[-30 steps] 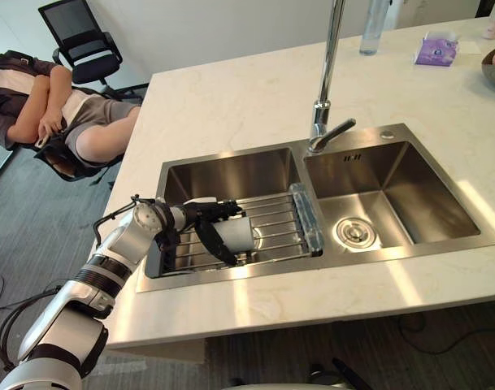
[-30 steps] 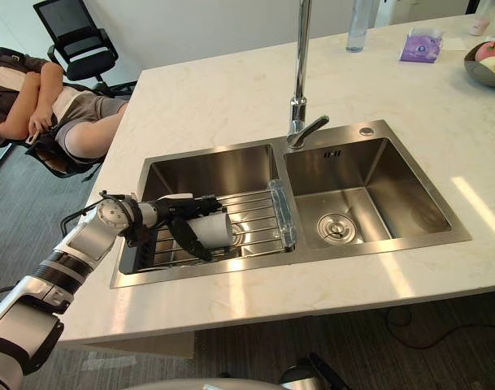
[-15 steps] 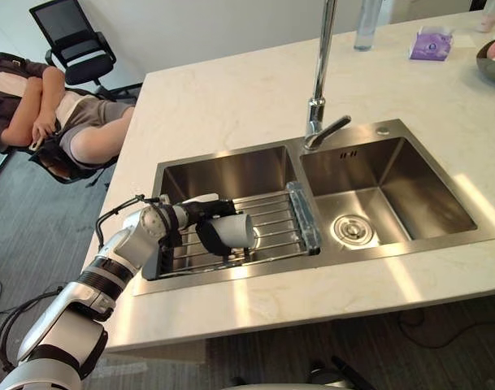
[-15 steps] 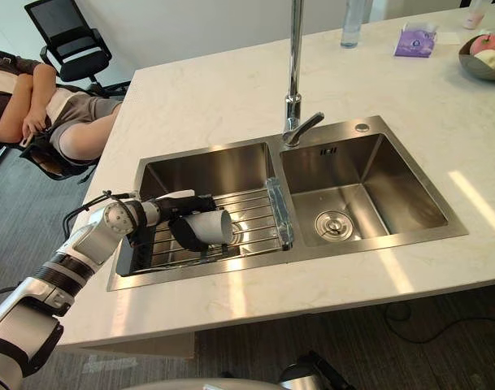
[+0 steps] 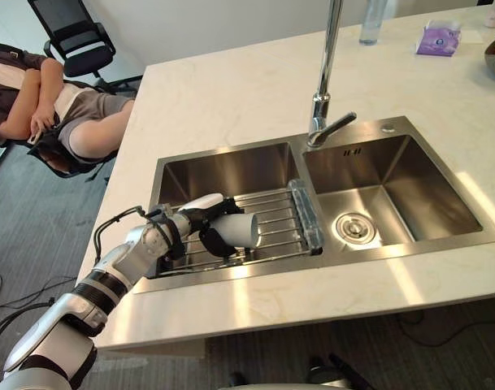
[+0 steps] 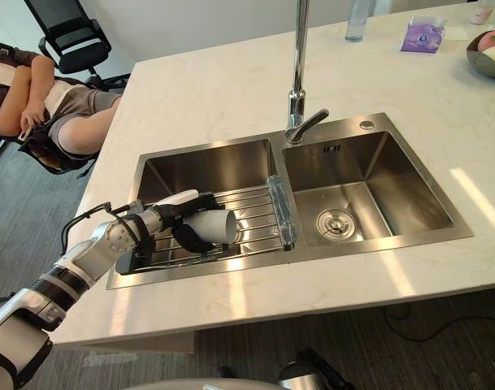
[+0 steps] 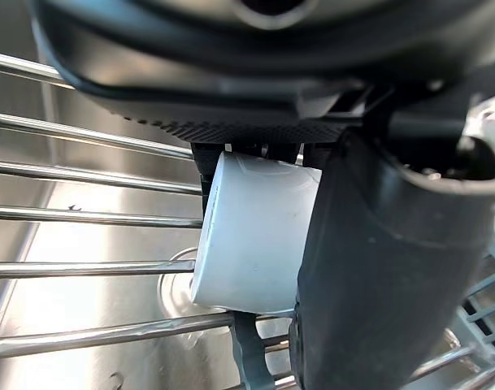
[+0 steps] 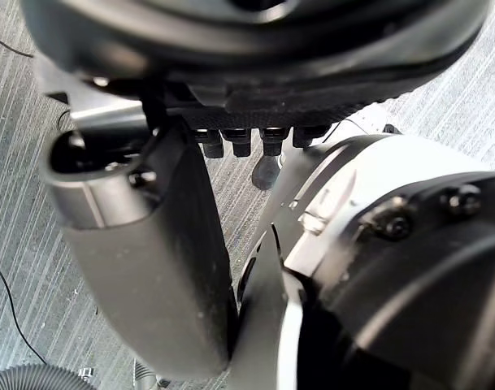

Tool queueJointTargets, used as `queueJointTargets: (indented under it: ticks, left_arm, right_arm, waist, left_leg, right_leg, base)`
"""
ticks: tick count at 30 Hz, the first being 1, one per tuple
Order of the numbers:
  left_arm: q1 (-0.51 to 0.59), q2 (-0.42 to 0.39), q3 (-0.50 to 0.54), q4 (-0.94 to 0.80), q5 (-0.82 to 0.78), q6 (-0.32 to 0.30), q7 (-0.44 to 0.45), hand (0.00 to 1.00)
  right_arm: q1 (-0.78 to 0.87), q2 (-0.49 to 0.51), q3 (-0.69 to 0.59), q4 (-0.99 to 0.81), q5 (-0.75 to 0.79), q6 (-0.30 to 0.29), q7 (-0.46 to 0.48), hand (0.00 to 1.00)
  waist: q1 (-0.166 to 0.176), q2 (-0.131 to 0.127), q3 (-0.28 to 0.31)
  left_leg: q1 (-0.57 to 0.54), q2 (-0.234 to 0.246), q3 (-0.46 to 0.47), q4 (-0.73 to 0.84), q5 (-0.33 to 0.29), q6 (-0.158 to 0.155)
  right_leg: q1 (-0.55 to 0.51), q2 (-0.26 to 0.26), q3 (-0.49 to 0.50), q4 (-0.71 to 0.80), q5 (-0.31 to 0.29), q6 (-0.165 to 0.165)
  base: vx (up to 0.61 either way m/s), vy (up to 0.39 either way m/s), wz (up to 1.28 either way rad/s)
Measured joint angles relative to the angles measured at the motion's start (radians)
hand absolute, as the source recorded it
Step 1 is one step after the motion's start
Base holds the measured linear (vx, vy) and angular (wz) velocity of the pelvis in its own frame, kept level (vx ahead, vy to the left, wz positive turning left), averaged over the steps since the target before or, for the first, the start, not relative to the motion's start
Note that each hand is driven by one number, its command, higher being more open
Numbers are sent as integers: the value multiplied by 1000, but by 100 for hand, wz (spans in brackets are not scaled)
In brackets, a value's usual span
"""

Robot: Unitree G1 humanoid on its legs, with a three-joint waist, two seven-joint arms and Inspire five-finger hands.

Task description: Walk over to the sink, pick up the cup, carry it to the dishwasher, place the cup inside the dishwasher, then close the dishwasher door

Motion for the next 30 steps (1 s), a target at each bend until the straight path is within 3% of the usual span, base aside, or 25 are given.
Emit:
queueJointTargets:
  ticks: [3, 5, 7, 8, 13, 16, 20, 24, 27, 30]
  left_arm:
    - [50, 6, 2, -56, 6, -25, 133, 0]
    - [103, 10, 29, -146, -4, -33, 180, 0]
    - [169, 8, 80, -253, -119, -33, 181, 0]
    - [217, -8, 129, -341, -244, -27, 171, 0]
    - [296, -76, 279, -607, -535, 6, 61, 0]
    - [314, -93, 332, -664, -654, 10, -25, 0]
    - [327, -114, 391, -669, -807, 67, -95, 0]
    - [369, -170, 470, -667, -819, 91, -91, 0]
    - [414, -228, 555, -645, -827, 94, -86, 0]
    - [472, -296, 621, -605, -828, 94, -61, 0]
  right_arm:
    - [-1, 3, 2, 0, 2, -5, 2, 100]
    - [1, 3, 2, 4, 2, -7, 2, 100]
    - [0, 3, 1, 11, 2, -9, 4, 100]
    - [0, 3, -1, 19, 1, -9, 6, 100]
    - [-6, 14, -80, 33, -11, -7, 10, 100]
    - [-8, 14, -124, 40, -26, -1, 14, 100]
    - [-13, 17, -162, 43, -65, 5, 42, 100]
    - [-23, 38, -197, 48, -102, 6, 55, 100]
    - [-23, 48, -206, 63, -139, 6, 60, 100]
    - [-19, 57, -241, 65, -164, 6, 59, 100]
  waist:
    - [13, -10, 7]
    - [28, -14, 9]
    - [41, -14, 8]
    - [55, -15, 8]
    - [122, -21, 0]
    - [147, -28, -22]
    - [168, -44, -46]
    - [173, -64, -52]
    - [194, -80, -60]
    - [211, -89, -59]
  left_leg:
    - [-8, -1, -15, 0, 3, 2]
    - [-11, -4, -24, 0, 3, 3]
    - [-12, -7, -37, 0, 4, 4]
    - [-12, -7, -50, 1, 5, 5]
    - [-11, -18, -101, 4, 12, 12]
    - [-11, -27, -128, 2, 16, 16]
    - [-15, -38, -153, 1, 21, 23]
    - [-17, -45, -171, 1, 25, 28]
    - [-19, -47, -174, 1, 25, 28]
    - [-12, -58, -186, 1, 26, 30]
  right_leg:
    - [2, -1, -25, 0, 0, 1]
    - [5, -1, -45, 1, -1, 1]
    - [14, -2, -73, 1, -1, 2]
    - [21, -2, -93, 1, -2, 3]
    - [40, -20, -145, 23, -26, 3]
    - [50, -27, -172, 35, -36, 3]
    - [60, -36, -199, 35, -38, 6]
    - [69, -37, -219, 35, -41, 10]
    - [70, -40, -221, 41, -43, 10]
    - [53, -57, -225, 107, -79, 13]
  base:
    - [-7, -16, 16]
    - [9, -12, 14]
    - [9, -14, 22]
    - [-11, -16, 23]
    - [-46, 5, 32]
    - [-41, 7, 29]
    - [-23, 13, 19]
    - [-10, 1, 16]
    - [9, 4, 4]
    - [-16, 24, 10]
